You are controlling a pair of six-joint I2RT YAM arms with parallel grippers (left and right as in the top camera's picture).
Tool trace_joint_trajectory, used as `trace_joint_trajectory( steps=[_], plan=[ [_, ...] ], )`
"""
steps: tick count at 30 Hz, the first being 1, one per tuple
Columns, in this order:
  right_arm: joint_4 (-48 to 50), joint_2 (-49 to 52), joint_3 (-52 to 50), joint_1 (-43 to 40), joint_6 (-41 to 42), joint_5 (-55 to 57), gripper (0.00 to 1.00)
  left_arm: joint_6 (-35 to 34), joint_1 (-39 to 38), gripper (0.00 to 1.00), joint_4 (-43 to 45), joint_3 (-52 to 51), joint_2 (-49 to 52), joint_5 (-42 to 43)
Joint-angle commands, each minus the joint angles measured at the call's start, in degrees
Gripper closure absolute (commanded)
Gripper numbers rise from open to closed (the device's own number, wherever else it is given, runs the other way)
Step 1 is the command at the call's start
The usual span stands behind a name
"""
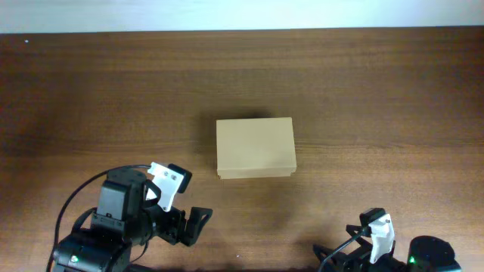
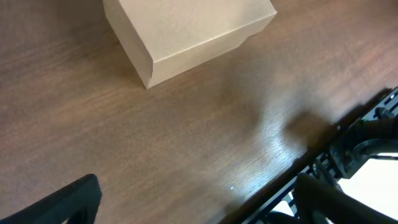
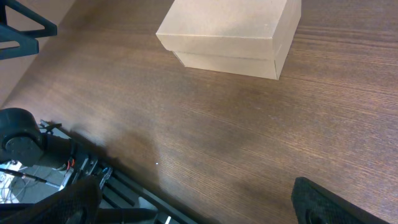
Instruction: Pack container
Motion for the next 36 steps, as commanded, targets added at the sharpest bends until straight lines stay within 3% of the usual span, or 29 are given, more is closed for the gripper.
trace_joint_trajectory(
  steps=[1, 18, 21, 27, 36],
  plan=[
    [-0.02, -0.48, -0.33, 0.26, 0.39, -0.57, 0.01, -2.05, -0.22, 0.01, 0.33, -0.09, -0.35, 0.59],
    [0.0, -0.48, -0.33, 0.26, 0.39, -0.57, 0.01, -2.05, 0.37, 0.01, 0.28, -0.09, -1.53, 0.39],
    [0.0, -0.48, -0.33, 0.26, 0.39, -0.57, 0.01, -1.38, 2.01, 0.01, 0.61, -0.24, -4.42, -4.15],
    [-0.02, -0.48, -0.33, 0.26, 0.39, -0.57, 0.01, 2.67, 4.31, 0.01, 13.51, -8.02, -13.86, -7.93],
    [0.0, -0.48, -0.33, 0.26, 0.42, -0.57, 0.01, 3.54, 6.88, 0.01, 30.18, -31.47, -29.27, -5.25]
  ],
)
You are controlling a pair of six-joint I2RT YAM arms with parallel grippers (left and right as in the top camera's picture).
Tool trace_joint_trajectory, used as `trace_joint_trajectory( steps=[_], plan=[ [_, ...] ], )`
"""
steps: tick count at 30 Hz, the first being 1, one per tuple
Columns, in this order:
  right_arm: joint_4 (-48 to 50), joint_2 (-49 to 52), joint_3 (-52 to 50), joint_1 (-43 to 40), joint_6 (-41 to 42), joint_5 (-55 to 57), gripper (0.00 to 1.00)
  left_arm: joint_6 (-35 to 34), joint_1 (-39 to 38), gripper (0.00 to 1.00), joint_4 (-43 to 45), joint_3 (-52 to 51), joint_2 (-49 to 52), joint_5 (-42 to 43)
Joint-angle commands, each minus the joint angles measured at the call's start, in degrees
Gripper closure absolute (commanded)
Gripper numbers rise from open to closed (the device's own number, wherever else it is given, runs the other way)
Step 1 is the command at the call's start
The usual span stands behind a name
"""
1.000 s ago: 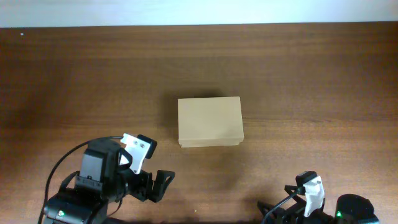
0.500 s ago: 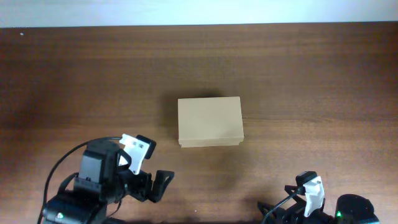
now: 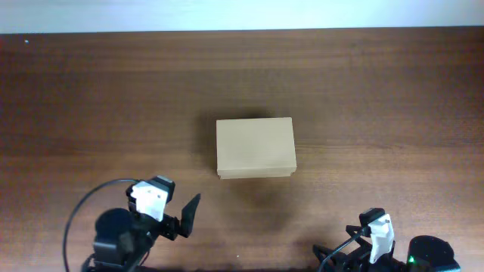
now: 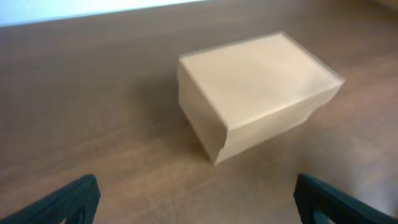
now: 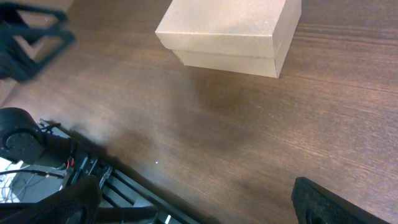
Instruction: Pack container
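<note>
A closed tan cardboard box (image 3: pixel 255 148) sits with its lid on at the middle of the brown table; it also shows as the box (image 4: pixel 258 90) in the left wrist view and the box (image 5: pixel 230 34) in the right wrist view. My left gripper (image 4: pixel 199 205) is open, low near the front edge, facing the box with nothing between its fingers. My right gripper (image 5: pixel 193 202) is open at the front right, mostly out of the overhead view, with nothing between its fingers.
The wooden table (image 3: pixel 378 91) reaches back to a white wall strip (image 3: pixel 242 15). The left arm (image 3: pixel 125 234) with its cable is at the front left. The table's front edge with a black rail (image 5: pixel 112 180) lies under the right gripper.
The left arm has drawn back toward the front edge and turned, so its gripper now faces the box more level. The box and the right arm have not moved.
</note>
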Motion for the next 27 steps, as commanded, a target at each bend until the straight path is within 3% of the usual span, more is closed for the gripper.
trace_joint_trajectory(
  steps=[1, 10, 18, 27],
  plan=[
    [0.15, -0.42, -0.11, 0.26, 0.39, -0.57, 0.01, 0.31, 0.48, 0.01, 3.06, -5.99, -4.39, 1.22],
    [0.15, -0.42, -0.11, 0.26, 0.39, -0.57, 0.01, -3.26, 0.74, 0.01, 6.4, -15.1, -11.52, 1.38],
    [0.17, -0.42, -0.11, 0.26, 0.39, -0.57, 0.01, -3.34, 0.46, 0.01, 6.43, -15.06, -15.23, 3.63],
    [0.15, -0.42, -0.11, 0.26, 0.39, -0.57, 0.01, -4.11, -4.79, 0.01, 6.03, -15.04, -15.23, 4.17]
  ],
)
